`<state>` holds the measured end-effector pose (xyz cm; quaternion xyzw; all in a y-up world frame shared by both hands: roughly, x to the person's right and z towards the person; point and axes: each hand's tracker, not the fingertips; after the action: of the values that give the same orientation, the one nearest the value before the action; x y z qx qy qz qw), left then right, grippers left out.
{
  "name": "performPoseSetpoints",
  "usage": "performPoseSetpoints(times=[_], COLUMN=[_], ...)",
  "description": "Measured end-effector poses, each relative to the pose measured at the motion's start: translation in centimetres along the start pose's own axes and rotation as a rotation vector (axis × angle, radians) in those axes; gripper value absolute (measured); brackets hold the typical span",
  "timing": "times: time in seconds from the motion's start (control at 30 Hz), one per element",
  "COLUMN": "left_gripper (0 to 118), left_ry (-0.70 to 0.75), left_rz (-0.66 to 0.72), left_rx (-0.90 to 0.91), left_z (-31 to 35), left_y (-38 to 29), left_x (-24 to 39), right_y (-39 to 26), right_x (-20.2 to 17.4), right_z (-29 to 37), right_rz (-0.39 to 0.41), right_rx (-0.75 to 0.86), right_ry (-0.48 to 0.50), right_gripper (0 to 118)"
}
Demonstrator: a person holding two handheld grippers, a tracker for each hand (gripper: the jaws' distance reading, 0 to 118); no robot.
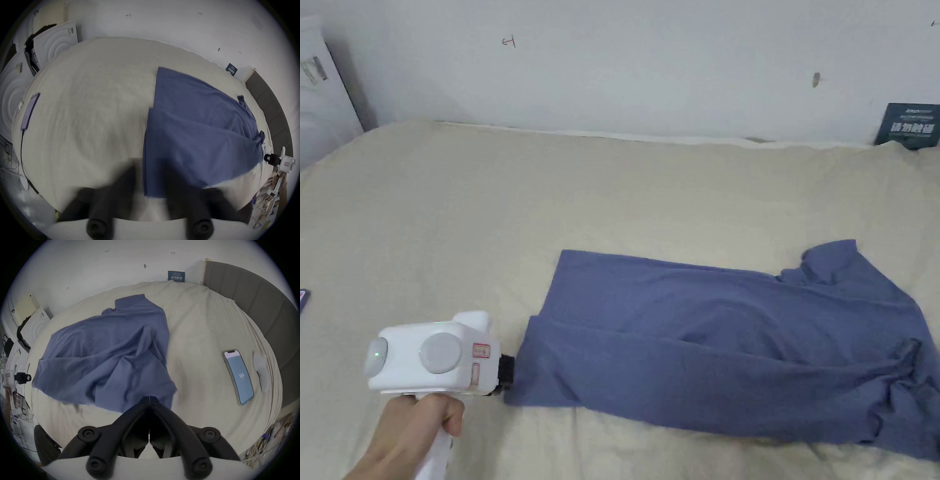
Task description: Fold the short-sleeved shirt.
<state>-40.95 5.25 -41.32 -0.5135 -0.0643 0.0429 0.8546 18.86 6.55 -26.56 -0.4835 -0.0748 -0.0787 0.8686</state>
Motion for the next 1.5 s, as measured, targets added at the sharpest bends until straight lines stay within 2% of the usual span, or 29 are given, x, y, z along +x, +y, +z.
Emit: performPoseSetpoints(times=[0.03, 0.07, 0.1, 0.13, 0.17, 0.3, 0.33, 0.37, 0.4, 0.43, 0.47, 0.5, 0.53, 0.57, 0.6, 0.67, 0.7, 0.73, 0.77, 0.8, 0.83, 0.87, 0.9, 0.97, 1.0, 1.17, 1.33, 1.4, 1.5], left_gripper=[1, 32, 106, 118, 116, 115, 113, 103, 41, 6, 6, 6, 6, 6, 6, 6, 6, 6, 6, 6, 6, 6, 6, 6, 6, 6, 6, 6, 6], left_ry=[-0.009, -0.035, -0.082, -0.072, -0.049, 0.001, -0.005, -0.01, -0.026, 0.004, -0.037, -0.016, -0.014, -0.012, -0.026, -0.031, -0.032, -0.032, -0.018, -0.018, -0.018, -0.023, -0.02, -0.024, -0.021, -0.014, -0.042, -0.044, -0.042], left_rz=[-0.003, -0.009, 0.005, 0.004, -0.007, -0.029, -0.02, 0.0, 0.016, -0.007, -0.005, -0.012, -0.027, -0.039, -0.031, -0.028, -0.025, -0.024, -0.033, -0.032, -0.034, -0.038, -0.037, -0.041, -0.043, -0.053, -0.049, -0.044, -0.041], left_rx=[-0.001, -0.001, 0.0, -0.01, -0.078, -0.044, -0.045, -0.043, -0.03, -0.01, 0.016, 0.0, -0.006, 0.001, -0.017, -0.026, -0.028, -0.032, -0.023, -0.023, -0.025, -0.027, -0.024, -0.023, -0.02, -0.018, -0.053, -0.057, -0.063], left_z=[0.0, -0.1, -0.2, -0.6, -1.5, -3.2, -3.5, -3.6, -3.1, -3.2, -2.9, -2.9, -2.5, -2.4, -2.3, -0.8, -0.6, -0.4, -0.1, -1.2, -1.0, -0.8, -0.5, -0.3, 0.1, 2.1, 4.2, 5.2, 6.4], left_y=[-0.3, -0.4, -0.4, -0.1, -0.1, 0.1, 0.1, 0.2, 0.1, 0.2, 0.4, 0.7, 0.5, 0.6, 0.7, 0.0, -0.1, -0.4, -0.5, 0.6, 0.7, 0.8, 0.9, 1.2, 1.4, 1.0, -3.5, -5.8, -8.9], left_x=[0.3, 0.6, 0.8, 0.7, 1.0, 1.8, 1.7, 1.5, 1.6, 1.7, 1.5, 1.5, 1.9, 1.9, 1.8, 3.6, 3.9, 4.3, 4.5, 3.1, 3.1, 3.0, 3.1, 2.6, 2.6, 2.4, 1.4, 0.6, -0.1], right_y=[-0.2, -0.2, -0.1, 0.0, -0.5, -0.2, 0.0, 0.1, 0.2, 0.5, 0.6, 0.8, 0.9, 1.2, 1.2, 1.4, 2.4, 2.5, 2.6, 2.6, 2.7, 2.6, 2.4, 2.3, 2.1, 0.6, -3.1, -4.9, -7.8], right_x=[0.7, 0.5, 0.4, 0.5, 0.6, 0.7, 0.7, 0.8, 0.9, 0.7, 0.7, 0.8, 1.0, 0.6, -0.2, -1.0, 0.1, 0.1, 0.1, 0.8, 1.8, 2.0, 1.7, 0.5, 0.3, -0.8, 0.3, 1.8, 2.3], right_z=[-0.7, -0.8, -0.8, -0.8, -0.3, -0.5, -0.7, -0.8, -0.8, -1.1, -1.1, -1.4, -2.0, -2.0, -2.5, -3.7, -4.5, -5.0, -5.3, -6.2, -7.2, -7.0, -6.5, -4.4, -3.7, 1.2, 3.8, 3.2, 3.3], right_rz=[-0.001, 0.009, 0.014, 0.009, -0.004, -0.022, -0.017, -0.014, -0.014, -0.011, -0.011, -0.013, -0.015, 0.034, -0.014, -0.01, -0.005, -0.005, -0.014, -0.039, -0.046, -0.044, -0.05, 0.028, 0.038, 0.003, -0.025, -0.052, -0.045], right_rx=[-0.017, -0.022, -0.016, -0.013, 0.009, 0.004, 0.0, -0.002, 0.002, 0.002, 0.015, 0.025, 0.004, 0.068, 0.008, -0.048, -0.06, -0.068, -0.066, -0.074, -0.07, -0.053, -0.038, -0.01, -0.003, 0.027, 0.007, -0.028, -0.045], right_ry=[0.024, 0.012, 0.002, 0.002, 0.014, 0.022, 0.018, 0.013, 0.011, 0.017, 0.01, 0.016, 0.07, 0.035, 0.039, 0.036, 0.021, 0.014, 0.017, 0.035, 0.048, 0.085, 0.061, 0.055, 0.045, 0.064, 0.108, 0.137, 0.146], right_gripper=[0, 0, 0, 0, 0, 0, 0, 0, 0, 6, 37, 100, 118, 116, 116, 116, 114, 106, 80, 25, 13, 13, 13, 13, 13, 13, 13, 13, 13])
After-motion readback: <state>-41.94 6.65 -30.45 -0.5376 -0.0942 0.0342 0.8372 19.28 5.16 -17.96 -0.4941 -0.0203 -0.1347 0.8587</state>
